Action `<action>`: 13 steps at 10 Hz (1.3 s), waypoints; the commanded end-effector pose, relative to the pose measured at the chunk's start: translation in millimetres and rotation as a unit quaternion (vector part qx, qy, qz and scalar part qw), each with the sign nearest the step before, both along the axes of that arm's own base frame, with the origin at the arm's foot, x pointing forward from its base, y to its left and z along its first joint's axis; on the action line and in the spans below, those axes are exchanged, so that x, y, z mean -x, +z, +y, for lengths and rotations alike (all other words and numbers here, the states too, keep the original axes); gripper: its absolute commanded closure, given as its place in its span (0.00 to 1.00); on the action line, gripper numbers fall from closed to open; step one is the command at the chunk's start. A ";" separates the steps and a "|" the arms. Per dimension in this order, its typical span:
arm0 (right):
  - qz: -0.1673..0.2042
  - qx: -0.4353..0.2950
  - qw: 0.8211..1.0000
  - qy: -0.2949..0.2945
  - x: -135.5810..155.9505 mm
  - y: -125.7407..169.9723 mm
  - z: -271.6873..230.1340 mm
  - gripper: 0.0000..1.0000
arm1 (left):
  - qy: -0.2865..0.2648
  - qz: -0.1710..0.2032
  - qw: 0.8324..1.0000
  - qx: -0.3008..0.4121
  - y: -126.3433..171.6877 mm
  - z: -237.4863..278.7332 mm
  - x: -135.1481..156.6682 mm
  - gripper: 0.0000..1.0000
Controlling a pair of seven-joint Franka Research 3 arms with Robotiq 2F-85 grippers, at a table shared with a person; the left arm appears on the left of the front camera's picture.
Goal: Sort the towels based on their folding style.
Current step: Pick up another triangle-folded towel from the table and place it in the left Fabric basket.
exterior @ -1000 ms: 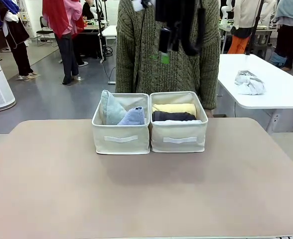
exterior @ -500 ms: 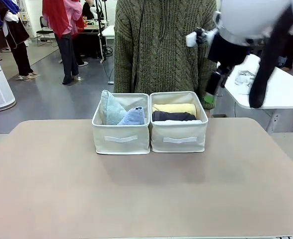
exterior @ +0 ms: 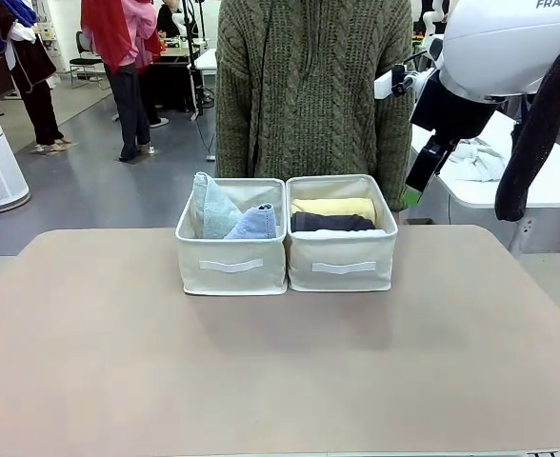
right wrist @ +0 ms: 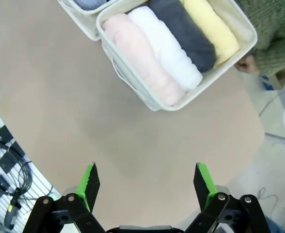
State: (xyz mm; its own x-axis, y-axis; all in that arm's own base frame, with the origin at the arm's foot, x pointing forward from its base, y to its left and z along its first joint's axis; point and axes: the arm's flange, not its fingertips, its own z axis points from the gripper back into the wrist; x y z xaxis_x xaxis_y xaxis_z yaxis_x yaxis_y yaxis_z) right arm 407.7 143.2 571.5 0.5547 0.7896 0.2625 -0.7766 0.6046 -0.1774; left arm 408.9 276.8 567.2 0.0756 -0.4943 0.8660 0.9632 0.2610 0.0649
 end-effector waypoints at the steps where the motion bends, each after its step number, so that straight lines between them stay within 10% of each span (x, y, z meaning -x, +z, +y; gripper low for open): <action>1: 0.002 -0.002 1.000 -0.007 3.8 -0.4 0.9 0.00 | -0.001 -0.001 1.000 -0.005 0.6 -1.3 2.7 0.00; 4: -0.001 0.000 1.000 0.000 0.3 0.5 -0.1 0.00 | -0.001 -0.001 1.000 -0.005 0.6 -1.3 2.7 0.00; 6: 0.039 -0.143 0.971 0.185 -7.8 53.7 -88.3 0.00 | -0.001 -0.001 1.000 -0.005 0.6 -1.3 2.7 0.00; 9: -0.033 -0.245 0.938 0.241 -3.9 85.1 -211.5 0.00 | -0.001 -0.001 1.000 -0.005 0.6 -1.3 2.7 0.00; 13: -0.043 -0.288 0.921 0.260 -10.2 41.8 -312.3 0.00 | -0.001 -0.001 1.000 -0.005 0.6 -1.3 2.7 0.00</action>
State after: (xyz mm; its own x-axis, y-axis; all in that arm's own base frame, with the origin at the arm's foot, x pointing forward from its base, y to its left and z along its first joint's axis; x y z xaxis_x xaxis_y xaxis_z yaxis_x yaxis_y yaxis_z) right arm 401.5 -167.3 615.7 0.1044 0.6414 0.7601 -0.9815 0.1897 -0.0252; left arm 409.1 276.7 567.1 0.0758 -0.4945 0.8659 0.9632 0.2607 0.0646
